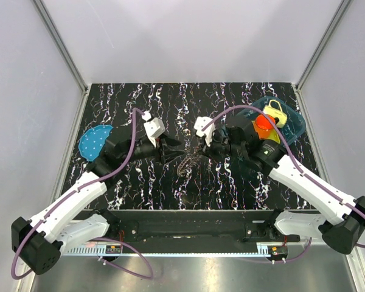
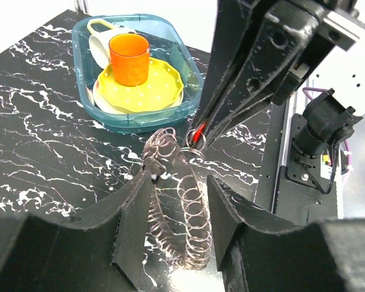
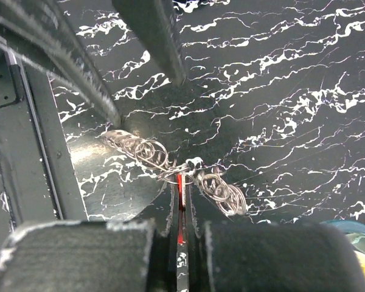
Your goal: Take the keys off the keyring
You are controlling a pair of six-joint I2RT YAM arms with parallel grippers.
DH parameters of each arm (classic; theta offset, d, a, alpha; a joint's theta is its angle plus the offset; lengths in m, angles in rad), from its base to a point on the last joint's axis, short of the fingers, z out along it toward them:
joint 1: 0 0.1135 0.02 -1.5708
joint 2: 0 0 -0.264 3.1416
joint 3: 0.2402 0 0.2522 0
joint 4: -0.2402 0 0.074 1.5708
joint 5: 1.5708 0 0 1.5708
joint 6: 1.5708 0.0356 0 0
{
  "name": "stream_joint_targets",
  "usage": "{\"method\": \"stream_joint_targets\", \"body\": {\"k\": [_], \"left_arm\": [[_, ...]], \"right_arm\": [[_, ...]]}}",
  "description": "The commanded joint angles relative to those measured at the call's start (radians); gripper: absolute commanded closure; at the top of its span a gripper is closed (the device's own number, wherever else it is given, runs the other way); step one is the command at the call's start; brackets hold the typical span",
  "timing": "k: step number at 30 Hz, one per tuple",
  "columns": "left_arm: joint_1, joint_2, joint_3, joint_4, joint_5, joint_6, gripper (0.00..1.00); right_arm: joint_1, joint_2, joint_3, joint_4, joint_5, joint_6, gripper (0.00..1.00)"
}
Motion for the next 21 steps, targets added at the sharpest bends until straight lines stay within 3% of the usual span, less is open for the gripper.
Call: {"method": "stream_joint_targets", "body": {"k": [1,8,14,21], "left_arm": [[-0.025,-0.023,-0.009,0.107,-0.031,0.055,0.55],[-0.045,-0.046,-0.051,0.122,-0.039,0.068,0.56],[-0.045,-0.110,-0.193,0.300,-0.060,-0.049,0.57],[-0.051,-0.162,-0.279,0.374,-0.143,-0.092,0.58]], "right_arm": [[-0.001,0.030,0.118,-0.045,-0.002,0.091,1.00],[-0.001,0.094,0.211,-0.193,0.015,0.198,1.00],[-0.001,0.153,0.285,-0.322,-0.070,0.290,1.00],[0.001,0.157,0.291,-0.372,-0.038,0.419,1.00]]}}
